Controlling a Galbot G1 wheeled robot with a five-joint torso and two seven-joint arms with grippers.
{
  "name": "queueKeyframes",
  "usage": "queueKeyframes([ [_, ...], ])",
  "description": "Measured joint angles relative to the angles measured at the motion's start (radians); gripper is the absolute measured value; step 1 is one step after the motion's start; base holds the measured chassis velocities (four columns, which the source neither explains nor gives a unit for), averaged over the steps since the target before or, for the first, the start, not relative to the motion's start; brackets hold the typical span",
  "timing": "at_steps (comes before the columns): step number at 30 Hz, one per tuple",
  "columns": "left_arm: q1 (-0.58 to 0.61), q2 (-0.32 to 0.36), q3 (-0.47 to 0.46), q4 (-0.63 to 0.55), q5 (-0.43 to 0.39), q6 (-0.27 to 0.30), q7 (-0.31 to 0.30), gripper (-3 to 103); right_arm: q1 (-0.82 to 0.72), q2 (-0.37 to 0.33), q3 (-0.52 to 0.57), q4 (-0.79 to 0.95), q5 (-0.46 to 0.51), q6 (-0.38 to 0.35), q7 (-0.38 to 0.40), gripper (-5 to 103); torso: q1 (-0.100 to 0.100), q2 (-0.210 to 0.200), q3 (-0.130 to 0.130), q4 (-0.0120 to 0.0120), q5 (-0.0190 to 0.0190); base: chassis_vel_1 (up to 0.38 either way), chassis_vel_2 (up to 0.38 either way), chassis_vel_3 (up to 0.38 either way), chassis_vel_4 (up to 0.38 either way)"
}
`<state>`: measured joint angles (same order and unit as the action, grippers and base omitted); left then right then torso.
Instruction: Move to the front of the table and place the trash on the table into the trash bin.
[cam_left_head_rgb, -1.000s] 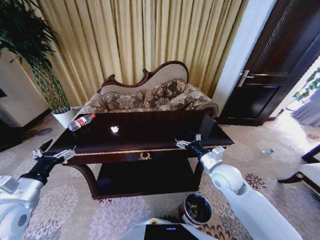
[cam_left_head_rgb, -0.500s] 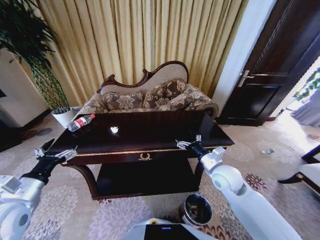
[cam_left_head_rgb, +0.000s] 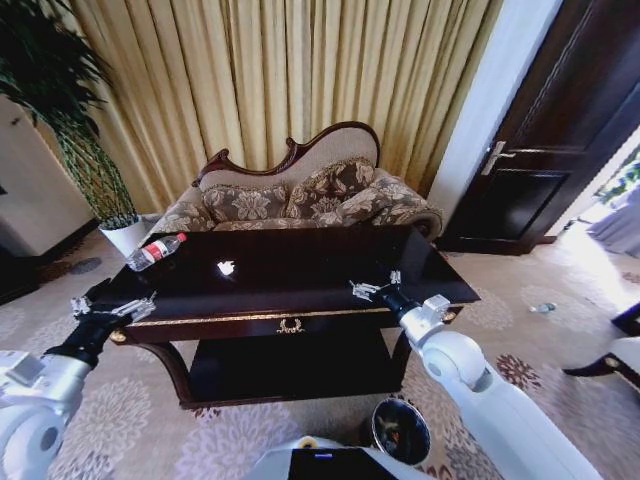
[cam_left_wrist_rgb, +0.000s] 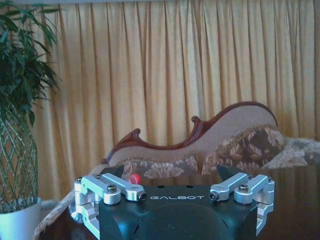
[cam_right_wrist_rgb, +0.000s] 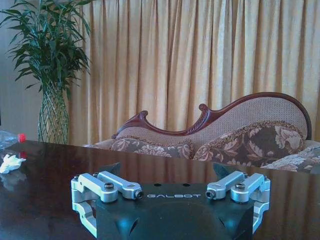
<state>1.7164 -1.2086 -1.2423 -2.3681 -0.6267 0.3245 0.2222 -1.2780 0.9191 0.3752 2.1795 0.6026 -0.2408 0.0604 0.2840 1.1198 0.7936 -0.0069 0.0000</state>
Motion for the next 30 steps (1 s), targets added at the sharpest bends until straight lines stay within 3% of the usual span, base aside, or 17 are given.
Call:
queueKeyframes([
  [30, -0.007, 0.004, 0.014, 0.004, -0.004, 0.0, -0.011, 100, -0.044, 0.015, 0.018, 0.009, -0.054, 0.017, -0.013, 100, 0.0, 0.0, 0.0, 0.0, 0.0, 0.0, 0.0, 0.0, 0.0],
])
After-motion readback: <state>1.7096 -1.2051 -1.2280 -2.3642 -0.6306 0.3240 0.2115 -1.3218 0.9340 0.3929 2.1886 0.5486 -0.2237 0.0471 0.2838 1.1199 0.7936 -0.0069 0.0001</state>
